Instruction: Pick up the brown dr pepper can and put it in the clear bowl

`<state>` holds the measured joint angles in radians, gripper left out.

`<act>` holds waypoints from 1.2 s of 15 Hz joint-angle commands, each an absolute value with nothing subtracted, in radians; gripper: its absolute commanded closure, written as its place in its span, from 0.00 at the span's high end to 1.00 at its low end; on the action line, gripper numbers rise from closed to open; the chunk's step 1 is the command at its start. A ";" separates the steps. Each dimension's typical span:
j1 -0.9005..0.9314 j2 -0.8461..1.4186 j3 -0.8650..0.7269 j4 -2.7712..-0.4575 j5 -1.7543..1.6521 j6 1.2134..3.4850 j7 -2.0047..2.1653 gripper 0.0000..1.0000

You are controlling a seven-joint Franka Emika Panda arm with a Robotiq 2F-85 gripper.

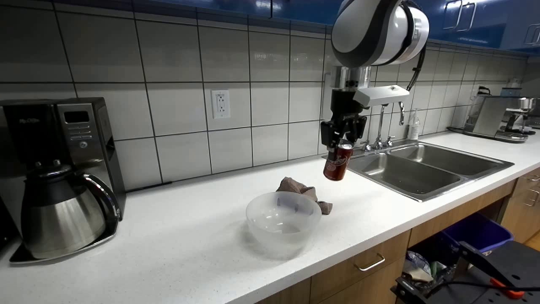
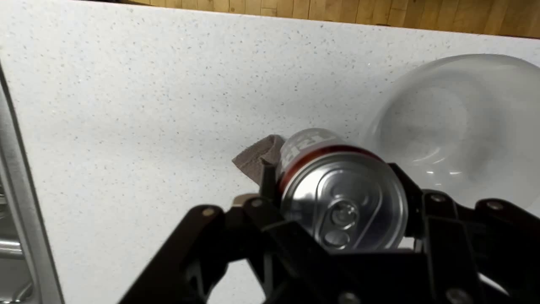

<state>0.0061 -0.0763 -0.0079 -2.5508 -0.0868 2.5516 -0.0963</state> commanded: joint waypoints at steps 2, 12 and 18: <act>0.048 -0.083 0.046 -2.537 -0.112 2.537 -0.051 0.38; 0.128 0.039 0.117 -2.460 -0.110 2.544 -0.055 0.38; 0.154 0.160 0.133 -2.377 -0.102 2.541 -0.063 0.38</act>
